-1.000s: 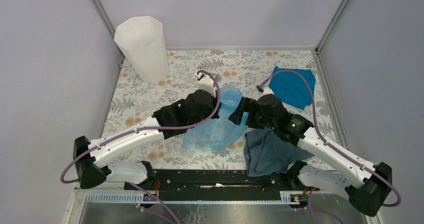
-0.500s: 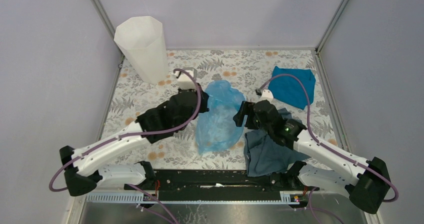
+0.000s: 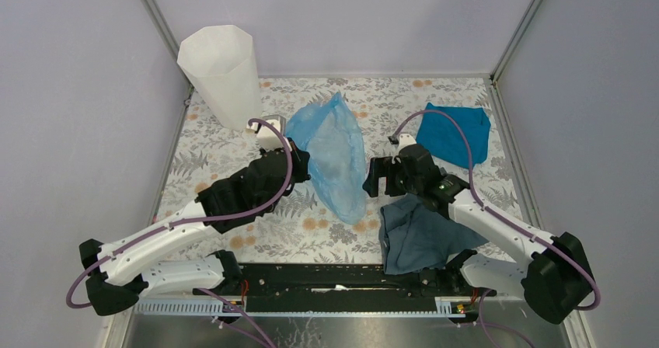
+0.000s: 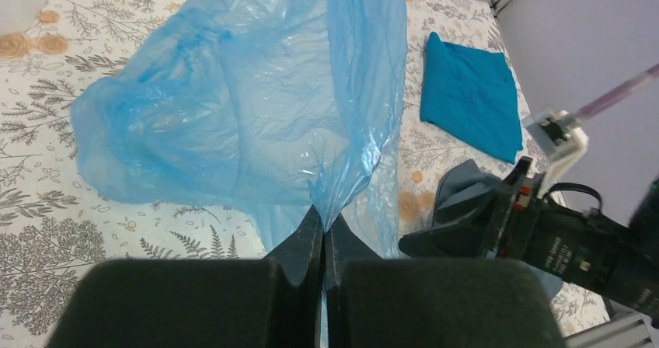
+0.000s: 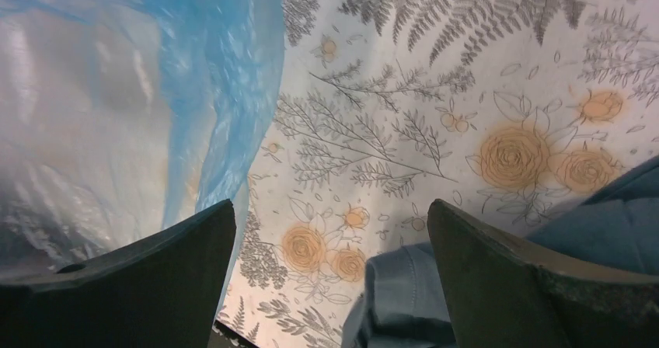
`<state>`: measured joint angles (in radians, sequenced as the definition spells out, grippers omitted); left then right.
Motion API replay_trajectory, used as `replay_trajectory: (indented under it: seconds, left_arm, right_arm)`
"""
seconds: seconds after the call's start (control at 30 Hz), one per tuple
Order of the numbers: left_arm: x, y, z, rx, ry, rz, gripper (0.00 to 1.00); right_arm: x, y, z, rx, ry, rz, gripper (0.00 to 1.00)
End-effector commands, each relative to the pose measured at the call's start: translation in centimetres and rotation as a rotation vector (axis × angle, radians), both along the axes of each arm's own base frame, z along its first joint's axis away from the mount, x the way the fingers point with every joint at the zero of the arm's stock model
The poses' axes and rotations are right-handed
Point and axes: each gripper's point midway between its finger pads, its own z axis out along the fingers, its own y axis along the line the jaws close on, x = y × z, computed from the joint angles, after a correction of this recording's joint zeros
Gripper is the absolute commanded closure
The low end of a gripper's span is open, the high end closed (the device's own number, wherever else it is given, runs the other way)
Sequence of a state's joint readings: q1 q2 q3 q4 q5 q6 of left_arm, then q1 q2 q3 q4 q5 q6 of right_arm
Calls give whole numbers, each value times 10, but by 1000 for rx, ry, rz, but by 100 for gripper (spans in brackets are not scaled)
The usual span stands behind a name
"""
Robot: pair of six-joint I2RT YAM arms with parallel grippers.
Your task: Put the trash bags into the trash bin
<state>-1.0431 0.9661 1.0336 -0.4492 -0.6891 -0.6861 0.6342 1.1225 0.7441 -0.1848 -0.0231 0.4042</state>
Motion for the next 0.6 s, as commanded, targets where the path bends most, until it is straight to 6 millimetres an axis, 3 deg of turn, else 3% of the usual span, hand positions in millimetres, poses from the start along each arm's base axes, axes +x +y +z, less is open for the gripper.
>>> replay_trajectory:
  seconds: [0.0,0.13,0.27,0.33,0.5,0.57]
  left_arm:
    - [-1,-10,6,-29,-5,-38,100]
    - [-3,-13,0,-26,10,-58,100]
    - [-6,-14,-3,-46,20,-68,100]
    - [-7,-17,-3,-51,21,-83,100]
    - [-8,-22,-5,-41,23,-107,100]
    - [-8,-21,-8,-38,25,-106,100]
  right_arm:
    - [17,10,5,151,-3,-4,0]
    - [24,34,8,370,53,71,0]
    - [43,38,18,503,50,68,0]
    - [57,36,7,480,61,28,0]
    - [88,35,-43,392,119,-41,0]
    - [96,39,-50,415,125,-44,3]
